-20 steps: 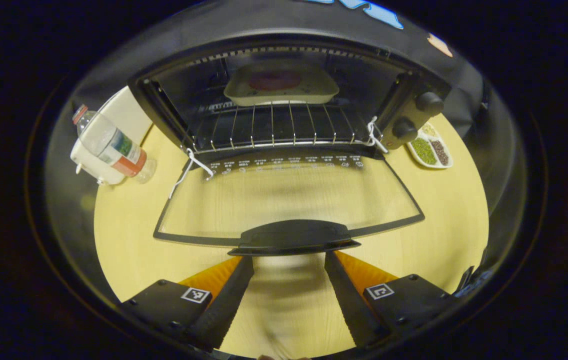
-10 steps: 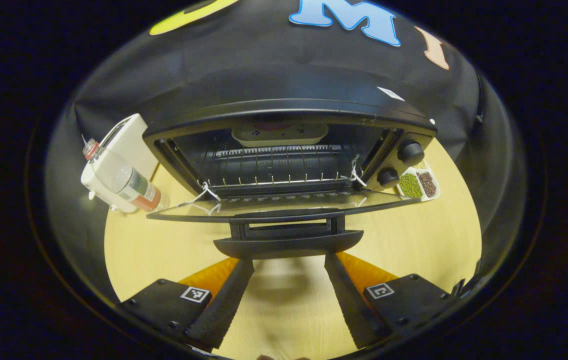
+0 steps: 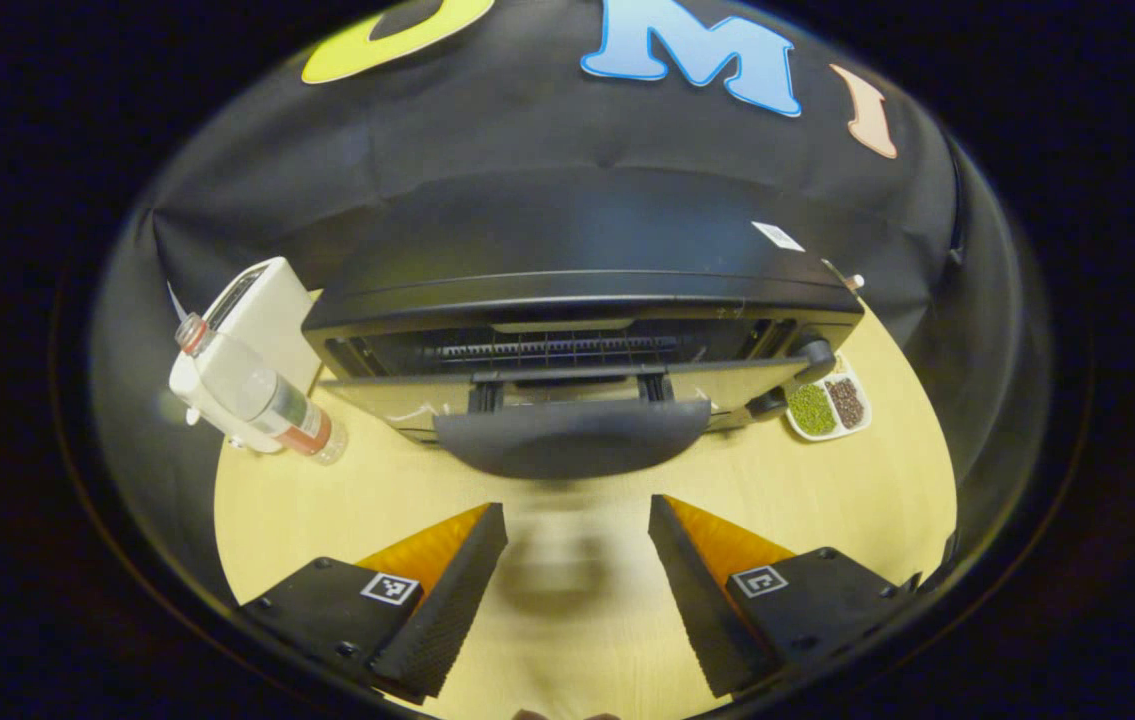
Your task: Open the electric oven with the left hand, put the food in, and close the electric oven.
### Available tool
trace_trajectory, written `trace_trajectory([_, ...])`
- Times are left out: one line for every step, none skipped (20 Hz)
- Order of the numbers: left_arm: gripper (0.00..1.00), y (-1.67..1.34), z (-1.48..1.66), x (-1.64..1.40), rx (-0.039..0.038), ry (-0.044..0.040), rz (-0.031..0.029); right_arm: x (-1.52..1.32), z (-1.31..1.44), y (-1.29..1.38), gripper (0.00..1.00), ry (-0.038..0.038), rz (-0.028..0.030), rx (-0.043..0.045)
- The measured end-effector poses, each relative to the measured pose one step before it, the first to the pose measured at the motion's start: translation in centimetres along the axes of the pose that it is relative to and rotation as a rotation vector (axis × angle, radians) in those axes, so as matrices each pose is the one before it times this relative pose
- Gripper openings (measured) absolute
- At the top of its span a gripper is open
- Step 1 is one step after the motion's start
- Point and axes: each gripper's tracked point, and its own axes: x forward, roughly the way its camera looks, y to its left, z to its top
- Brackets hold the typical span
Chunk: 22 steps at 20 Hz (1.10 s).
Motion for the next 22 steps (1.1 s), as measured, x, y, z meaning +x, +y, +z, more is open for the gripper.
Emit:
trace_trajectory([1.00,0.105,0.248,-0.393,-0.01298,-0.02075,-0.00389,-0.061,-0.107,0.151,0.98,0.00287,0.00357,0.00268])
trace_trajectory([1.00,0.093,0.517,-0.446,-0.00502,-0.02687,-0.00176,-0.124,-0.184,0.050,0.98,0.00373,0.00329,0.00065])
trace_trajectory([1.00,0.136,0.705,-0.661,0.00294,-0.03776,0.00341,-0.038,-0.018,0.245,0.98,0.00265,0.00615,-0.00126])
trace_trajectory([0.98,-0.242,0.856,-1.065,0.00317,-0.04759,-0.00033,-0.129,-0.013,0.394,0.98,0.00050,0.00747,-0.00339])
trace_trajectory([0.98,-0.327,1.117,-1.297,-0.00116,-0.05364,-0.00516,-0.083,0.129,0.411,0.98,-0.00193,0.00753,-0.00562])
trace_trajectory([1.00,-0.332,1.484,-1.689,-0.00384,-0.05898,-0.00669,0.036,0.296,0.397,0.98,-0.00414,0.00898,-0.00654])
trace_trajectory([0.98,-0.405,1.776,-1.915,-0.00241,-0.06792,-0.00767,-0.075,0.356,0.388,0.98,-0.00540,0.00809,-0.00625])
trace_trajectory([0.98,-0.244,2.128,-2.101,0.00253,-0.08672,-0.00403,-0.085,0.297,0.147,0.98,-0.00619,0.00975,-0.00607])
trace_trajectory([0.98,-0.103,2.194,-2.325,0.00532,-0.09659,-0.00130,-0.224,0.500,0.391,0.98,-0.00904,0.01032,-0.00530])
trace_trajectory([0.98,-0.656,2.668,-2.267,0.00577,-0.09146,0.00153,-0.190,0.771,0.786,0.98,-0.00921,0.00660,-0.00871])
trace_trajectory([0.97,-0.358,2.671,-1.926,0.01017,-0.09012,0.00208,-0.008,0.489,0.619,0.98,-0.00482,0.00385,-0.00790])
trace_trajectory([0.97,-0.129,2.277,-1.798,0.00948,-0.07966,0.01042,-0.093,0.502,0.713,0.98,-0.00596,0.01101,-0.00079])
trace_trajectory([1.00,-0.026,2.224,-1.510,0.00315,-0.05985,0.01517,-0.257,0.634,0.687,0.98,-0.00786,0.01219,0.00044])
trace_trajectory([1.00,0.007,1.729,-1.817,-0.00419,-0.04330,0.00788,-0.338,0.624,0.473,0.98,-0.01204,0.00586,-0.00329])
trace_trajectory([1.00,-0.101,1.744,-1.360,0.00080,-0.03057,0.00123,-0.347,0.568,0.217,0.98,-0.01021,-0.00518,-0.01266])
trace_trajectory([1.00,-0.060,1.813,-1.292,0.00943,-0.03737,0.01096,-0.459,0.647,0.488,0.98,-0.01797,0.00587,-0.01415])
trace_trajectory([1.00,0.142,1.676,-1.044,0.00667,-0.02850,0.01134,-0.444,0.696,0.629,0.98,-0.01556,0.00948,-0.01069])
trace_trajectory([1.00,-0.031,1.018,-0.995,-0.00075,-0.01307,-0.00007,-0.468,0.510,0.554,0.98,-0.01408,0.00930,-0.00763])
trace_trajectory([1.00,0.081,0.696,-0.810,-0.00586,-0.00707,0.00327,-0.351,0.516,0.538,0.98,-0.01006,0.00346,-0.00057])
trace_trajectory([0.97,0.228,0.387,-0.460,-0.00868,-0.00721,0.00049,-0.412,0.392,0.404,0.98,-0.01079,0.00258,0.00165])
trace_trajectory([1.00,0.305,0.365,-0.323,-0.00888,-0.00997,-0.00084,-0.322,0.408,0.475,0.98,-0.01231,0.00216,0.00283])
trace_trajectory([1.00,0.355,0.047,-0.095,-0.00759,-0.00222,-0.00078,-0.243,0.276,0.393,0.98,-0.00917,0.00070,-0.00158])
